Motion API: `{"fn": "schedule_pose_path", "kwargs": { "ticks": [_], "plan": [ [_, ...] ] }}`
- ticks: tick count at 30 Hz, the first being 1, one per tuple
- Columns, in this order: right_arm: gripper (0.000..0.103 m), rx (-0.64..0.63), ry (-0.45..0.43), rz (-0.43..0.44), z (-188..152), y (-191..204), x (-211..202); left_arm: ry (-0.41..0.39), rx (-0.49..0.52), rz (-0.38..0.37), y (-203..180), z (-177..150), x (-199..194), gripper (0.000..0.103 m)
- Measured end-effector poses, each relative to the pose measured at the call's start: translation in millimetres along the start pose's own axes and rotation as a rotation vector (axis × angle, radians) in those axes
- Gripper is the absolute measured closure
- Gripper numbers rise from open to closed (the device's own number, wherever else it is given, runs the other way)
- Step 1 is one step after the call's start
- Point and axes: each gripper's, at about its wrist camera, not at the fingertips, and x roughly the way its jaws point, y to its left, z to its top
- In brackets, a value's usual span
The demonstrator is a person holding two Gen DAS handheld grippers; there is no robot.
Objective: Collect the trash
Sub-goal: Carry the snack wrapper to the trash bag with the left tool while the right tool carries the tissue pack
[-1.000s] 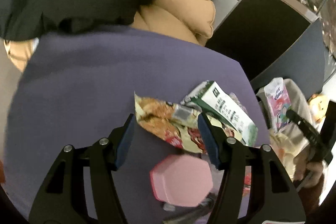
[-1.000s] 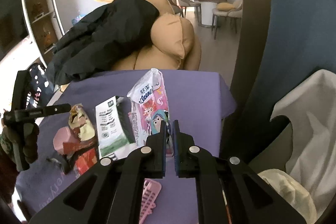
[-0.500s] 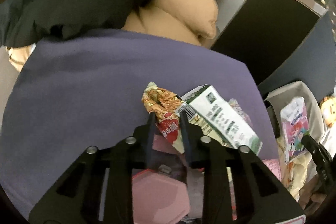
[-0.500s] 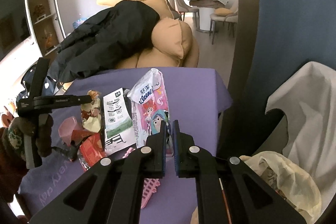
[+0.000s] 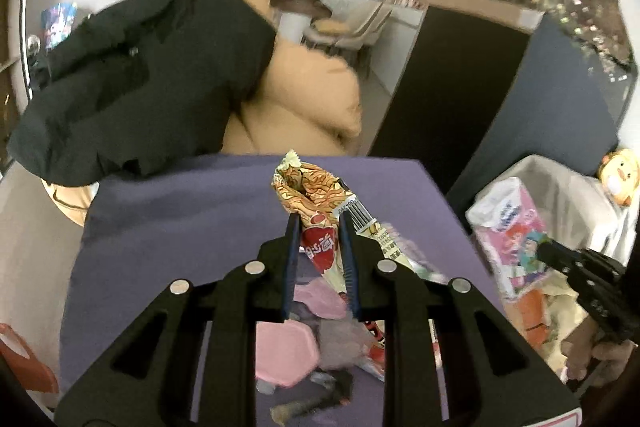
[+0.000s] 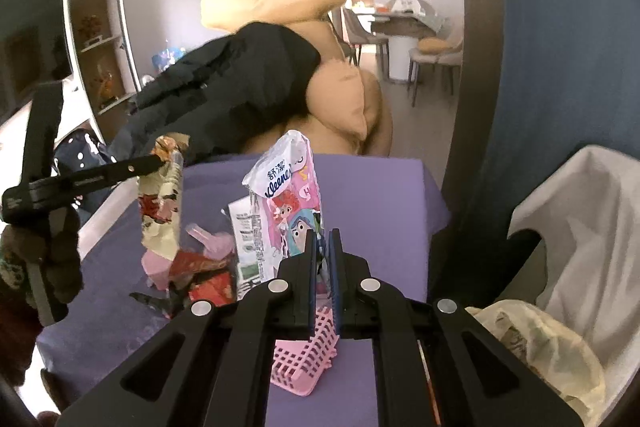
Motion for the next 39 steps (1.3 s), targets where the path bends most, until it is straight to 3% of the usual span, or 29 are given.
{"fn": "schedule_pose_path", "kwargs": {
  "ticks": [6,14,21,32,39],
  "plan": [
    [0.095,0.001,-0.063,-0.001,0,0,-39,-0.052,0.035,-0.046,-31,-8,-45,0.084],
    [0.095,0.008,-0.142,-0.040,-7,-21,-90,-0.060,0.070,-0.100,-76,-17,-62,0.084],
    [0.095,0.037,-0.199,-0.122,-22,-61,-140,-0.070,0.119,-0.157,-128,-18,-72,0.084],
    [0.095,0.083,-0.222,-0.250,-50,-120,-190,-0.058,0.224,-0.300,-227,-31,-49,0.084],
    [0.095,0.137,-0.232,-0.285,-67,-149,-208,-0.006,0.264,-0.325,-261,-48,-19,0.084]
  ]
}}
